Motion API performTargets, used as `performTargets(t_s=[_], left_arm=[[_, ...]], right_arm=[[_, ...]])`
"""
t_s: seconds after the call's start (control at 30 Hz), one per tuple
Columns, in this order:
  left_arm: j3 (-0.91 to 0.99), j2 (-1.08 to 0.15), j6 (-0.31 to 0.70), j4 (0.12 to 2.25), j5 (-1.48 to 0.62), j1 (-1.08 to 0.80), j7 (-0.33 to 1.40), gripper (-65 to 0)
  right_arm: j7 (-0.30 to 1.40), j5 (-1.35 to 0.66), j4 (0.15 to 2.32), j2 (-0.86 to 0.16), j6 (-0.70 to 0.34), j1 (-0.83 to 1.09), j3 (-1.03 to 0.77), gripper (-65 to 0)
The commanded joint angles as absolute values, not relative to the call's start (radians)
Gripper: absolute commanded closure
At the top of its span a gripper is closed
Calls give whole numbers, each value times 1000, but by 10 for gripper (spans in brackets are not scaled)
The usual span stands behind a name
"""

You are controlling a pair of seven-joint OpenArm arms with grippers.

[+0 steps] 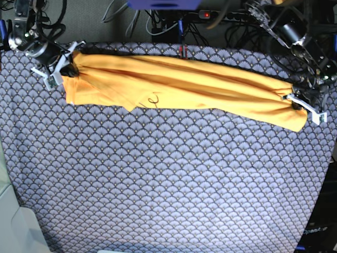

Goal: Fold the T-shirt properly

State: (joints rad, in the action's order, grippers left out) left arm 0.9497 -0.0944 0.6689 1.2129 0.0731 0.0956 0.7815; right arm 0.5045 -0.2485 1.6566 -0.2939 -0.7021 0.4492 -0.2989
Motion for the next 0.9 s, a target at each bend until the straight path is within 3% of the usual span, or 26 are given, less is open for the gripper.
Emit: performTargets(t_s=[0.0,0.4,0.87], left_arm=[[924,-36,698,1213,185,51,1004,0],[822,4,698,1662,183,53,1213,0],[478,130,698,1896,196,45,1392,0]], right_arm=[[506,-248,1669,-309,-698,452,-305,0],[506,-248,1670,-305,-698,456,-305,0],[545,-248,1670,-306,-698,450,-305,0]])
